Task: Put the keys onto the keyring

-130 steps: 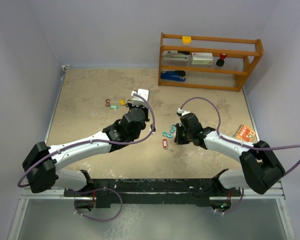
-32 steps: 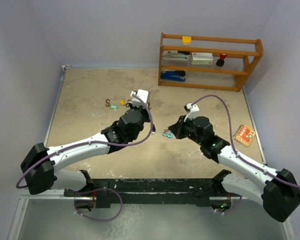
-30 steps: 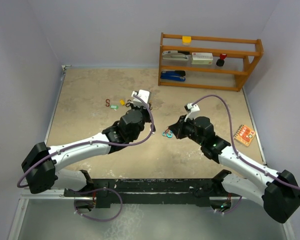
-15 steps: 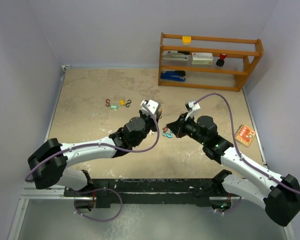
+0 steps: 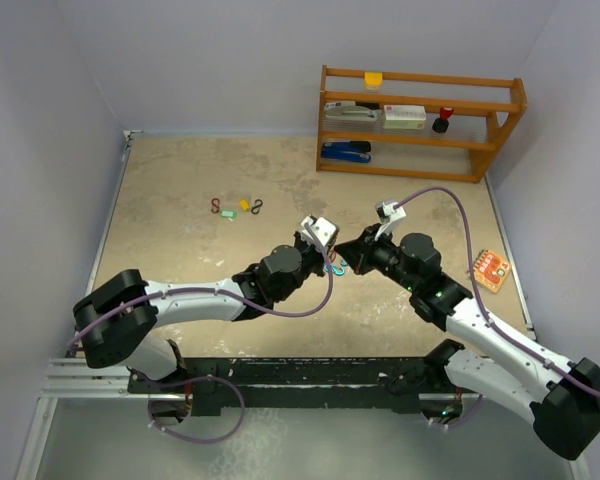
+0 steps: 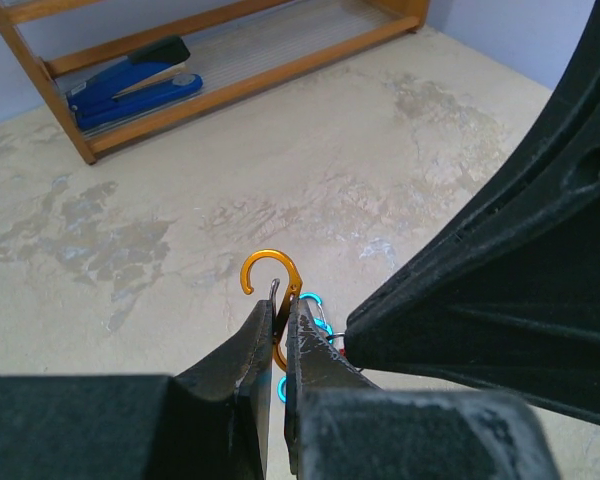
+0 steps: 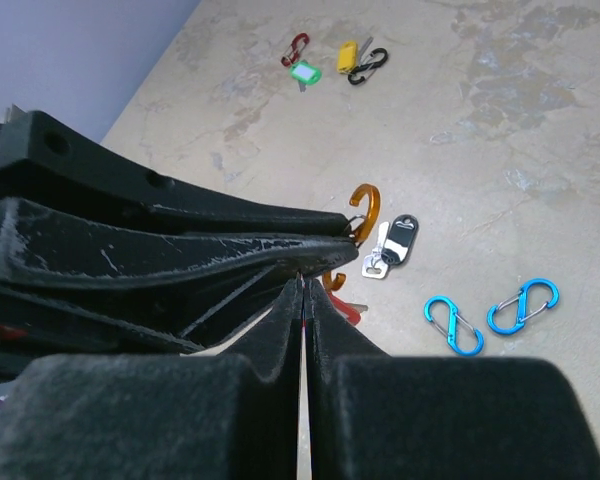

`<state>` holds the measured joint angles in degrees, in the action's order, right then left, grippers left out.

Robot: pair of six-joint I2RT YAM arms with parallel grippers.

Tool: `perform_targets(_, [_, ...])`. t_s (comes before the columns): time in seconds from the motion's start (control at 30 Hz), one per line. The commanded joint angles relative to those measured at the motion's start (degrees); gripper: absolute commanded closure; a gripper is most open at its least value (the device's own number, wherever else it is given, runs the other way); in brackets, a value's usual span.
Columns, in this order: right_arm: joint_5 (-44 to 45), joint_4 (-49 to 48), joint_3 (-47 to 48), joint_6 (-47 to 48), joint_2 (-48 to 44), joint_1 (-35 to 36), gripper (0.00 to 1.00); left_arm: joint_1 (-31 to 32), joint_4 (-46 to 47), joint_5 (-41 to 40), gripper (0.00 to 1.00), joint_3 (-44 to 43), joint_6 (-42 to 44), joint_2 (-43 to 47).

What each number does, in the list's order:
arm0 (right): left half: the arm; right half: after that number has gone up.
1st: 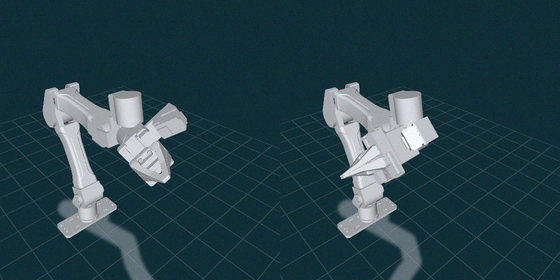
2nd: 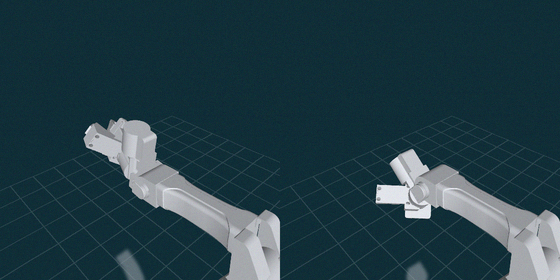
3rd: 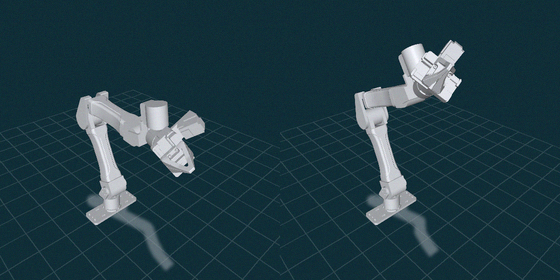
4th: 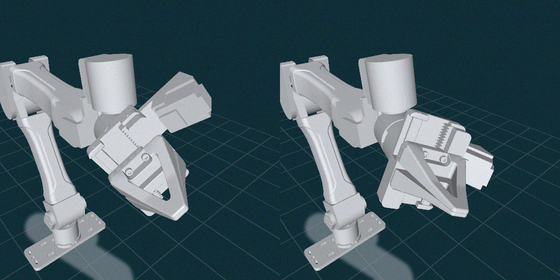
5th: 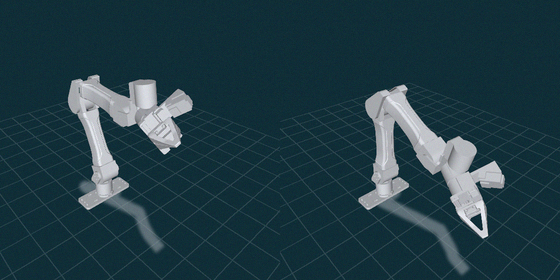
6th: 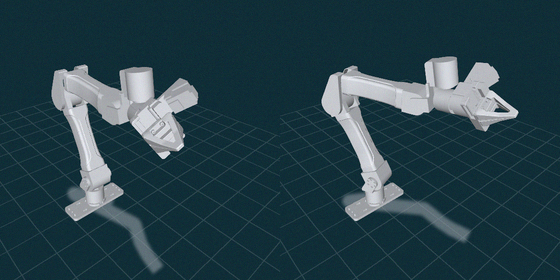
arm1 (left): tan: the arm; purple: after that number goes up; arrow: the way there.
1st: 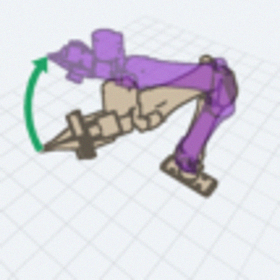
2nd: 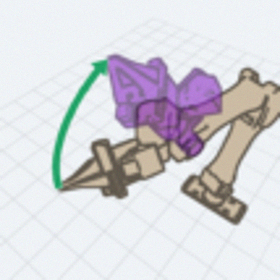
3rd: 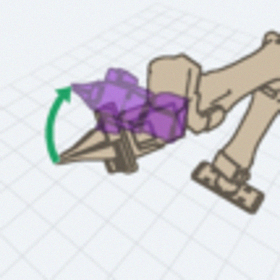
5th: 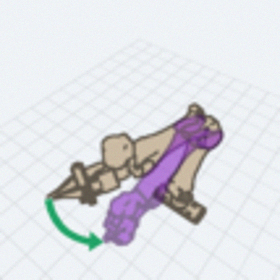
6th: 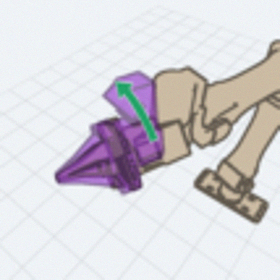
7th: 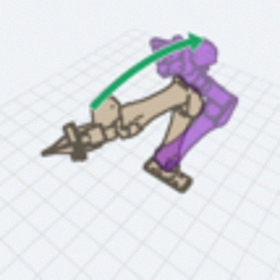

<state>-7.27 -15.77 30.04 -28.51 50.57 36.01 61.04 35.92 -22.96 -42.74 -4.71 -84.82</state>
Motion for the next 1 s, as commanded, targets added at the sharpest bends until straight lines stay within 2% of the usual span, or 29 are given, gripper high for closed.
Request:
perform_targets(0.0, [-0.93,-1.85,2.74,-0.22,-1.19,0.15,1.0,0.92,3.43,-0.56,1.0,-1.33,2.21,-0.47])
perform_targets(0.97, [-0.66,-0.94,1.16,-1.71,-0.55,0.15,1.0,4.07,2.99,-2.62,1.0,-0.79,5.3,3.38])
